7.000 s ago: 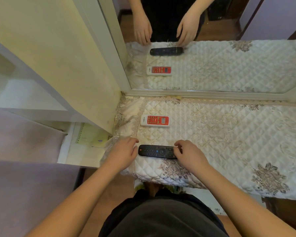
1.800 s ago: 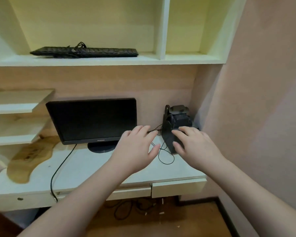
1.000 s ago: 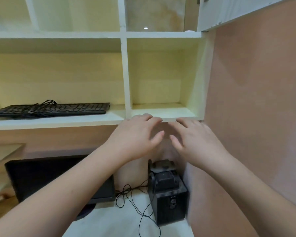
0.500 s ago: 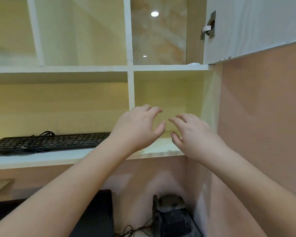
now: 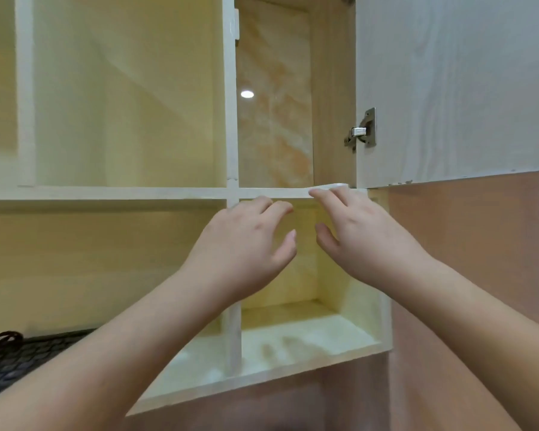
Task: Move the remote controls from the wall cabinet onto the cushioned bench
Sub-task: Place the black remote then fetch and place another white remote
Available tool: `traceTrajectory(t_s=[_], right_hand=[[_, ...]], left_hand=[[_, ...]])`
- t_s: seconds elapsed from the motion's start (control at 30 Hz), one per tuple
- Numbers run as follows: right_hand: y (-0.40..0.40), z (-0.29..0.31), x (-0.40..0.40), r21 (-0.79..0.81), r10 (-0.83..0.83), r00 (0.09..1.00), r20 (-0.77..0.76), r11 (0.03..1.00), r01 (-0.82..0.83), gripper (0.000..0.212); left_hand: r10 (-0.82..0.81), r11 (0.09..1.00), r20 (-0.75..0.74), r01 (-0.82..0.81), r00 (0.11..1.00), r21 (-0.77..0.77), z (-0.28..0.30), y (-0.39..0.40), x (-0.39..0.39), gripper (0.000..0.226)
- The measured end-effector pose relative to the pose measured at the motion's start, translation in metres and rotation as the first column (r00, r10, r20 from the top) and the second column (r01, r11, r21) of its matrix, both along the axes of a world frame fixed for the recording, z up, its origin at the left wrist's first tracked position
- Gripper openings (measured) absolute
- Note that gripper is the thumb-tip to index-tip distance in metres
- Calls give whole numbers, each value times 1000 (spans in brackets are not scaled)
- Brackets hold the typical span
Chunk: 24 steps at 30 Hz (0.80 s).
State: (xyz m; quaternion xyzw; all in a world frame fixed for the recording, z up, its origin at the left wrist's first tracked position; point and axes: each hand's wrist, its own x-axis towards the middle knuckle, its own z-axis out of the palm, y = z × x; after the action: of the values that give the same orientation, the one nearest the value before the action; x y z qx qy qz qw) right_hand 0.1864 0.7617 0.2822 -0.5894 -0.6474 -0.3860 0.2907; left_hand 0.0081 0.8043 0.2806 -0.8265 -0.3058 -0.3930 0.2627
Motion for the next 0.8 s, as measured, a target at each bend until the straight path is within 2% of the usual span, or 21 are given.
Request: traceTrajectory(t_s=[0.17,0.3,0.37,0.53,0.67,0.73,0.8], right_hand=[[7,33,15,-6,5,1000,-2,1000,-5,44],[19,65,25,-104,125,976,-180,984,-145,42],[31,80,29,-131,134,974,-184,979,-159,42],[73,104,36,-243,44,990,-133,967,-76,43],[99,115,43,-363,-93,994,-64,930,64,45],[108,118,49,-378,-168,985,-30,915,144,41],[114,121,52,-392,-187,981,-57,908,151,37]], left_hand=[[-25,999,-8,25,1000,39,29,6,10,50],[-18,999,-41,20,999,35,46,10,24,45],[-31,1000,-59,31,998,2,54,13,30,45],[15,990,-112,-30,994,-139,81,28,44,48],[54,983,-101,-71,993,-169,102,44,58,47],[82,970,-111,-105,990,-218,107,52,65,51],[104,954,-137,-137,985,-267,109,58,71,55]])
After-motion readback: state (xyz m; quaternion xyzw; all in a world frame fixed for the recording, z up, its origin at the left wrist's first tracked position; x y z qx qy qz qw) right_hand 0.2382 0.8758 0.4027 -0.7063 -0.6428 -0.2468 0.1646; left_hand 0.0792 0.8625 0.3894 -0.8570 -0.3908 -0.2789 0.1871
